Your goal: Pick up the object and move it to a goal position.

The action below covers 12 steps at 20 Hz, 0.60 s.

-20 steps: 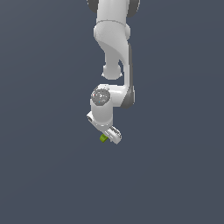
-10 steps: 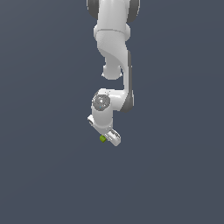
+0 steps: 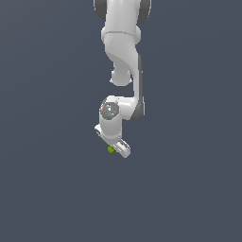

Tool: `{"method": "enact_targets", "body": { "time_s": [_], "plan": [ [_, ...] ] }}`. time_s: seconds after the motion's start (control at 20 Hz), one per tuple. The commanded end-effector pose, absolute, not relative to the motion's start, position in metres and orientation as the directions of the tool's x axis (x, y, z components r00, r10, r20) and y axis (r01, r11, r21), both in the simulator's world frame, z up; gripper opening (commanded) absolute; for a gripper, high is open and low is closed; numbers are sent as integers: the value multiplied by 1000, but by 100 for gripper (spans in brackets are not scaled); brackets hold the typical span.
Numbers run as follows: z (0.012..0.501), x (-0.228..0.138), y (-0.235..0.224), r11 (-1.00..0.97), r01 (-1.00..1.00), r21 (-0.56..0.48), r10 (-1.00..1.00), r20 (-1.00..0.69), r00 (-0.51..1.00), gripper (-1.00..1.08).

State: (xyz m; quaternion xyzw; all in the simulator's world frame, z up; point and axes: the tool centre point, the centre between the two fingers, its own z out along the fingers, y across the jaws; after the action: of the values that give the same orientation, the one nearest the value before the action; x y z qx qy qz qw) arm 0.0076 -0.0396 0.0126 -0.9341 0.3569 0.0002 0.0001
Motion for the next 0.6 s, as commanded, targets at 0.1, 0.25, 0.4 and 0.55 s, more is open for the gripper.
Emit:
{"method": "enact_targets", "body": {
  "time_s": [0.1, 0.25, 0.4, 0.55],
  "plan": [
    [14, 5, -43, -745, -667, 0, -667, 0, 745, -100],
    [17, 0, -51, -745, -667, 0, -667, 0, 745, -100],
    [22, -9, -63, -745, -667, 0, -667, 0, 745, -100],
    [30, -22, -81, -745, -667, 0, -667, 0, 745, -100]
  ]
}}
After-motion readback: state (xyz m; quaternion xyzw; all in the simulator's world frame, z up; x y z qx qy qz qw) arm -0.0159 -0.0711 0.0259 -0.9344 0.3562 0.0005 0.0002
